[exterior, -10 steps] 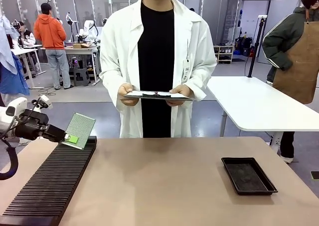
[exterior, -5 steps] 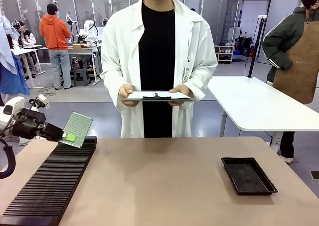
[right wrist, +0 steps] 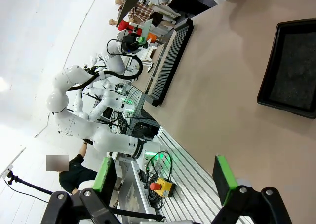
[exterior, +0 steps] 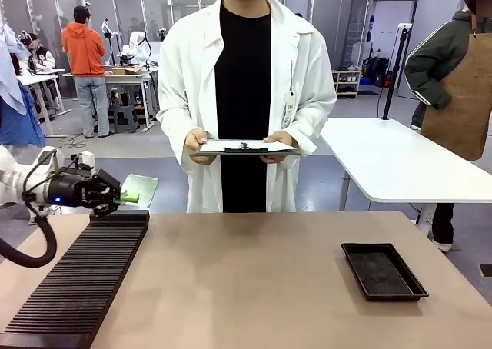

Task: Inspect the PCB.
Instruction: Pick up the Blank PCB and present it to the human.

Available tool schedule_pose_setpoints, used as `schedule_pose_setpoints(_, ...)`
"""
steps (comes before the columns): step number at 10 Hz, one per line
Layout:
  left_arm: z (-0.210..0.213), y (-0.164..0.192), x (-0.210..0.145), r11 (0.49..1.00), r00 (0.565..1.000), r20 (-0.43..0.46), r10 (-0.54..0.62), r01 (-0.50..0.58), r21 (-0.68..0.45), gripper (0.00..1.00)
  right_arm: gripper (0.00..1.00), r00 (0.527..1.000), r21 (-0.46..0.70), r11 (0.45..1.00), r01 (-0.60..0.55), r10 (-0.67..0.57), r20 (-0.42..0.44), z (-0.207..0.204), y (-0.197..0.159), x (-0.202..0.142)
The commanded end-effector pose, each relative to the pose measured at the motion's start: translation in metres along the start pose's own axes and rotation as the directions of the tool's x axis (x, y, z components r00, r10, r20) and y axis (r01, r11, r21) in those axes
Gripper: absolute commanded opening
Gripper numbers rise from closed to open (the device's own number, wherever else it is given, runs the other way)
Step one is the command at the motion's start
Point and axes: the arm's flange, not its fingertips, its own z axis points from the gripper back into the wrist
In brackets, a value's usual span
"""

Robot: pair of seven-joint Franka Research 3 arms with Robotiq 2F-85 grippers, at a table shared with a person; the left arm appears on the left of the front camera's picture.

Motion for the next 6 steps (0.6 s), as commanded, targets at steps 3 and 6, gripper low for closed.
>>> schedule_pose_setpoints(3,-0.035,0.012,0.027,0.969,0.998,-0.029,0.056,-0.061,-0.239,0.03,1.0,1.0,0.009,1.0,-0.017,0.017,0.01,0.001,-0.001,0.001)
schedule_pose_setpoints(6,-0.039,0.014,0.025,0.968,1.0,-0.016,0.016,-0.02,-0.249,0.03,1.0,1.0,0.009,1.0,-0.017,0.017,0.01,0.001,-0.001,0.001)
